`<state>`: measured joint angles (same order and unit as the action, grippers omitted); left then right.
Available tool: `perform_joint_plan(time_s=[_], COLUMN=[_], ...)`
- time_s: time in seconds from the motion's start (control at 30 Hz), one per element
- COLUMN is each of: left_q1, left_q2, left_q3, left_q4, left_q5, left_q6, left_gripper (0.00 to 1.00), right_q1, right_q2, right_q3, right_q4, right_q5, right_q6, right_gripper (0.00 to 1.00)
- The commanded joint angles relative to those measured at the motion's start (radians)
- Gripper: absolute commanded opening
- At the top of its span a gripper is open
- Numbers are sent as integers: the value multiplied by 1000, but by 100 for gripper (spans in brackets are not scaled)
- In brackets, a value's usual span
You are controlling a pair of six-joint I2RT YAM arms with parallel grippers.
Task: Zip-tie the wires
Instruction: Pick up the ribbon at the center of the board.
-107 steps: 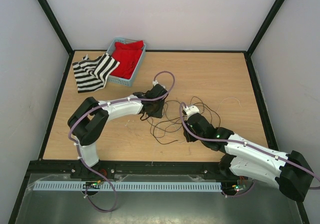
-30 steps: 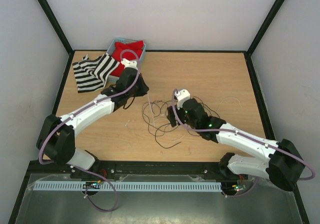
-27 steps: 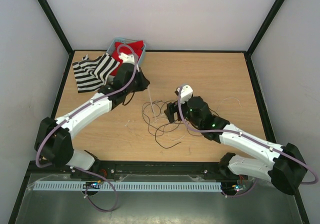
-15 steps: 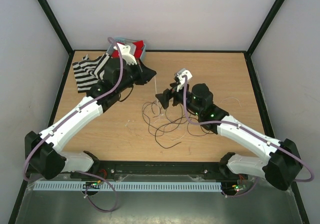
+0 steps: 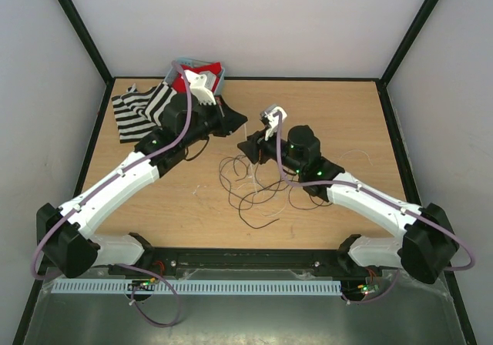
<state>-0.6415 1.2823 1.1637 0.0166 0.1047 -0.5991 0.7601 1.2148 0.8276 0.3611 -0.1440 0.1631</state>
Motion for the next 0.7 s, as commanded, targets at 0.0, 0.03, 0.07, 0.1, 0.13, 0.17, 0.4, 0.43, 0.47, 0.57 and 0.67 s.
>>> perform_joint_plan(time_s=[0.0,0.03,0.07,0.1,0.13,0.17,0.4,0.43,0.47,0.57,0.67], left_q1=[-10,-12,-11,-12,-11,-10,85,96,104,107,105], left_q2=[-30,-33,-35,-36,-37,-37,-103,-113,-120,-123,-103], left_q3=[-10,-12,-13,-14,-15,-15,-58,-67,-77,-109,-164], left_q4=[19,19,19,19,20,20,125,148,173,301,520], left_q5=[20,18,20,20,22,24,251,279,313,415,498], left_q6=[-10,-9,-9,-8,-5,4,19,10,0,-53,-136], left_gripper=[0,0,0,3,12,24,98,99,99,99,99], right_q1=[-3,-3,-4,-5,-7,-15,-147,-163,-174,-199,-200], right_q2=[24,18,9,-1,-10,-19,-114,-131,-145,-183,-214], right_q3=[23,23,21,19,15,13,-69,-78,-83,-89,-80], right_q4=[67,63,57,47,35,21,13,15,14,-1,-27], right_q5=[-26,-19,-9,1,3,-3,-187,-224,-254,-353,-442], right_q6=[15,14,13,13,15,20,119,124,132,152,181], right_gripper=[33,23,14,4,0,0,0,0,0,0,0])
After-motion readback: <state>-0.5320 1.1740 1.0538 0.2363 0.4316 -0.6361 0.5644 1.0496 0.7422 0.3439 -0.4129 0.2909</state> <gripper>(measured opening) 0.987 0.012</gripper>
